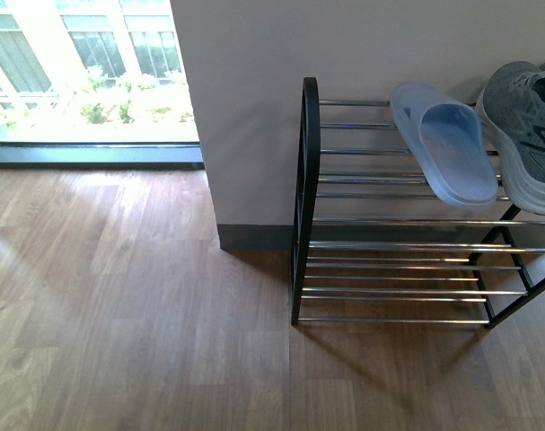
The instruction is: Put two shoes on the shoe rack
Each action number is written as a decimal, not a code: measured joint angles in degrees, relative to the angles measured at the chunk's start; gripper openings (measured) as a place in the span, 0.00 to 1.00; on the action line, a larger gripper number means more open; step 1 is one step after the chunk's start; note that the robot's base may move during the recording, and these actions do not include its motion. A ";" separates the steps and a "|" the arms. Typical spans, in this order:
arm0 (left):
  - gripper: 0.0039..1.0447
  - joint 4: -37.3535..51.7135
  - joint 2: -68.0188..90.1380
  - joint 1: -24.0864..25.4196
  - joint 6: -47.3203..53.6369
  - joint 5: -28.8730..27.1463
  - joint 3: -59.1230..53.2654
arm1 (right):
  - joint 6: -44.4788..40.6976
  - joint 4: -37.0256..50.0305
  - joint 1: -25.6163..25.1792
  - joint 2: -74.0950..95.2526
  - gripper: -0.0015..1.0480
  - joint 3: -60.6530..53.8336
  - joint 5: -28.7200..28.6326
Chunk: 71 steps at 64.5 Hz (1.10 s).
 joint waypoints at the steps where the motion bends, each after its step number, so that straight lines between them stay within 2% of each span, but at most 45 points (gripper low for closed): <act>1: 0.01 0.00 0.00 0.00 0.00 0.02 0.00 | 0.00 -0.28 0.00 -0.24 0.02 0.00 0.02; 7: 0.01 0.00 0.00 0.00 0.00 0.02 0.00 | 0.00 -1.40 0.00 -1.38 0.02 0.00 0.00; 15: 0.01 0.00 0.00 0.00 0.00 -0.02 0.00 | 0.00 -10.93 0.00 -9.53 0.02 0.02 0.00; 44: 0.01 0.00 0.00 0.00 0.00 0.02 0.00 | 0.00 -11.52 0.07 -11.15 0.02 0.02 0.00; 71: 0.01 0.00 0.00 0.07 0.00 -0.17 0.00 | -0.02 -11.52 0.07 -11.19 0.62 0.02 -0.22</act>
